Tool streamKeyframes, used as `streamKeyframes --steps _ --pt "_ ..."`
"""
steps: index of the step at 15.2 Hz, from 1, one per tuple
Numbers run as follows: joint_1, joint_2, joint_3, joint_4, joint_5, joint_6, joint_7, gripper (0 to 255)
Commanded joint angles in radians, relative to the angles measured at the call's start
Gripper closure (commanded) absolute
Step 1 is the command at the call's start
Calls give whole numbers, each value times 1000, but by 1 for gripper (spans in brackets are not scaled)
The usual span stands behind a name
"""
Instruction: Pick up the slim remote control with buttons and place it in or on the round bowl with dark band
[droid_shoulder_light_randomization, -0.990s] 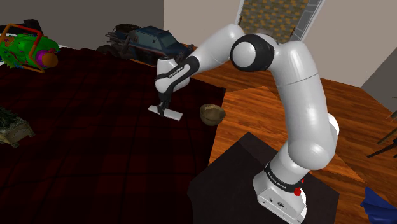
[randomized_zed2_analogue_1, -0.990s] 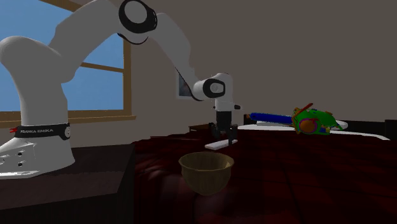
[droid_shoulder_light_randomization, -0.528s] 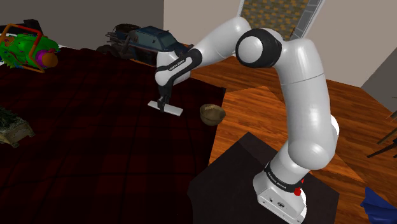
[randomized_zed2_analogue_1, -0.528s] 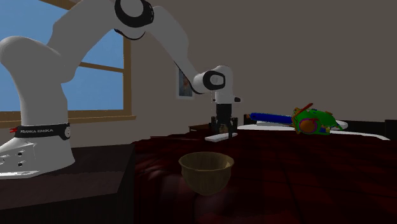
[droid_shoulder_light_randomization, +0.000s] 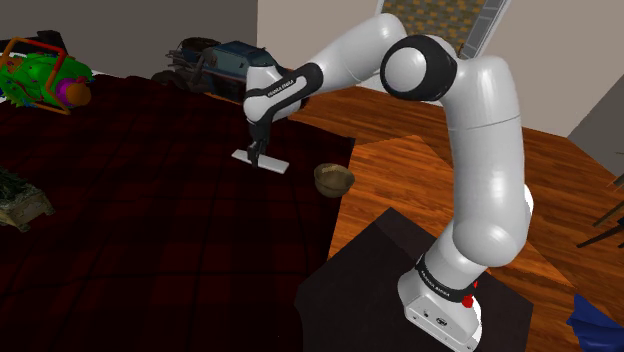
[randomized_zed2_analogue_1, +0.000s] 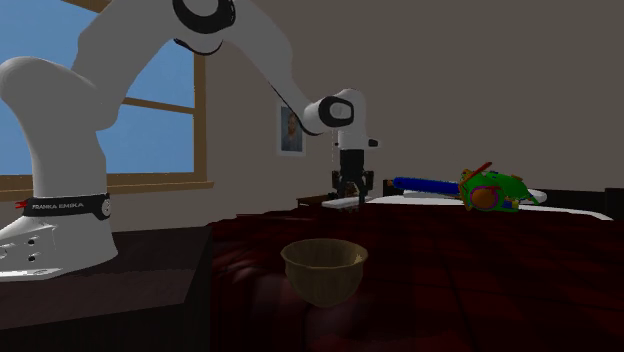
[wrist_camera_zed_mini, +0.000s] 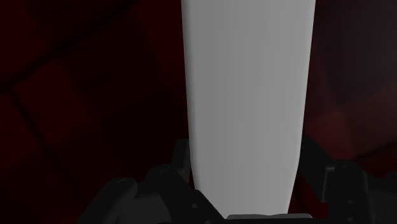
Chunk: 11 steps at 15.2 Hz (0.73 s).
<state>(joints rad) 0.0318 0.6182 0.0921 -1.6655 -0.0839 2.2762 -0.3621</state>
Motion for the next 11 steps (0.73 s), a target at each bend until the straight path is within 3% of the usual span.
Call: streamKeyframes --steps 1,3,11 --pt "-2 -19 1 2 2 -21 -3 255" --pt "-3 -30 2 4 4 -34 -4 255" --pt "-120 -213 -18 -295 27 85 -141 255"
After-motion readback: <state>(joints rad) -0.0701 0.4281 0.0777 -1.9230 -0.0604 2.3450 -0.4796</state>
